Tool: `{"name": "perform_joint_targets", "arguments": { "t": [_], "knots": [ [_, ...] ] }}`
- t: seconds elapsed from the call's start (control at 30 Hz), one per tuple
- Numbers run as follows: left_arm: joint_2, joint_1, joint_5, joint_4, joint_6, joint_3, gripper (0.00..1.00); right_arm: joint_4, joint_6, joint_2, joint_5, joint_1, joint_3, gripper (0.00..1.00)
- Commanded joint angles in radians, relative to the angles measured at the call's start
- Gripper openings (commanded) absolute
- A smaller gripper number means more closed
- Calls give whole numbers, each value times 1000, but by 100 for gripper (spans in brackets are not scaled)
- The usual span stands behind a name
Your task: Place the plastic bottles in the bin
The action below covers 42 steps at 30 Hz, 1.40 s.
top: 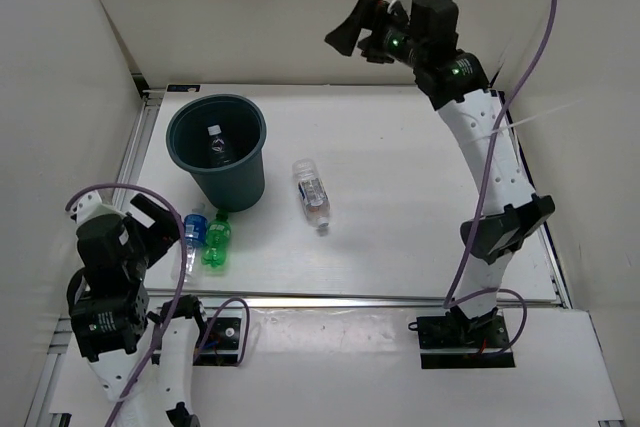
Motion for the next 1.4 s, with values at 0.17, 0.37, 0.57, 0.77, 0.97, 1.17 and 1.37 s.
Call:
{"name": "perform_joint_targets", "arguments": {
  "t": [0.17,0.37,0.57,0.77,0.97,1.17,1.37],
  "knots": [
    [-86,-2,-1,58,-48,-117,100,-302,-165,115,-76,41,-278,100],
    [-13,-2,-38,58,4,-123,100,-302,-177,295,-133,63,-258,100],
    [43,-2,-38,67,31,-114,100,-284,-156,423,-191,72,-192,100],
    [73,-2,-67,56,68,-83,100,-264,-136,501,-248,115,-169,100],
    [93,-2,-76,24,87,-56,100,-246,-103,565,-259,135,-131,100],
    [136,-2,-76,-18,51,-2,100,-246,-80,607,-248,126,-152,100],
    [172,-2,-76,-70,-22,26,100,-255,-80,596,-216,92,-152,51]
  ]
}}
